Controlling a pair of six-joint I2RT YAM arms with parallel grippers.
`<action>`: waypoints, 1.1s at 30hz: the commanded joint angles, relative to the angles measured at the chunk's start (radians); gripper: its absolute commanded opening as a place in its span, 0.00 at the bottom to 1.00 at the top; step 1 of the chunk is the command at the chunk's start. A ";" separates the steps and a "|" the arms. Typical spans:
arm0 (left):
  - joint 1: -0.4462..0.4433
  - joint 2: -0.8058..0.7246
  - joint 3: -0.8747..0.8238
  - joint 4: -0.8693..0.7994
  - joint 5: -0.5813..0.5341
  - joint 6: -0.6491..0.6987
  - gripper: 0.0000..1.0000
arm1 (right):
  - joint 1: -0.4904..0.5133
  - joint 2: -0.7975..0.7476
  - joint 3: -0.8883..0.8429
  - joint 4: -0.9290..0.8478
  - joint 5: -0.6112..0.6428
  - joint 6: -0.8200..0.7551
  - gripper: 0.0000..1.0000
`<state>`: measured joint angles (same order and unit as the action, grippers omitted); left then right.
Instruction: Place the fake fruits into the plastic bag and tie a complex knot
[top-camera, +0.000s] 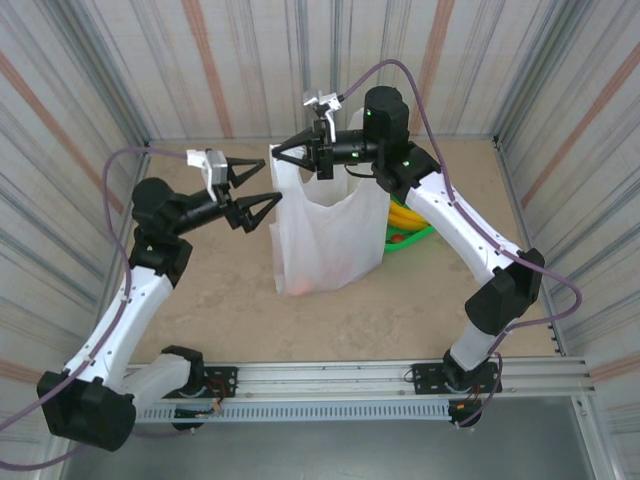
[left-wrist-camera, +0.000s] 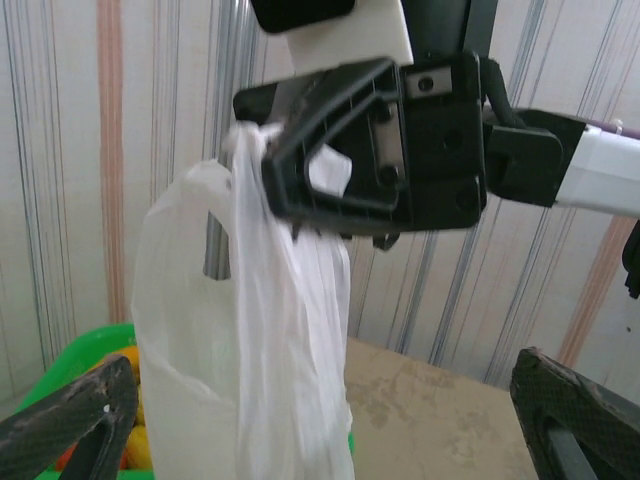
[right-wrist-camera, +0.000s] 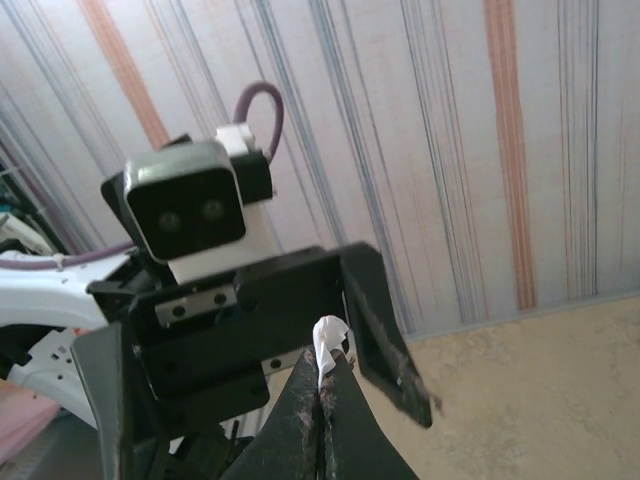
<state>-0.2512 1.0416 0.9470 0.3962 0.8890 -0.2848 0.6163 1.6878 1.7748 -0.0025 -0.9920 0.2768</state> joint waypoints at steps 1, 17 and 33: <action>-0.018 0.075 0.057 -0.059 -0.003 0.031 0.98 | 0.013 -0.034 0.019 -0.001 0.002 -0.021 0.00; -0.103 0.168 0.038 0.072 0.060 0.028 0.20 | 0.023 -0.041 0.023 0.005 0.024 -0.017 0.00; -0.131 0.180 -0.219 0.183 0.045 0.015 0.09 | -0.005 -0.044 0.080 -0.008 0.050 -0.007 0.00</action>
<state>-0.3740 1.2221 0.7689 0.5346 0.9253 -0.2661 0.6209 1.6859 1.8019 -0.0444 -0.9573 0.2768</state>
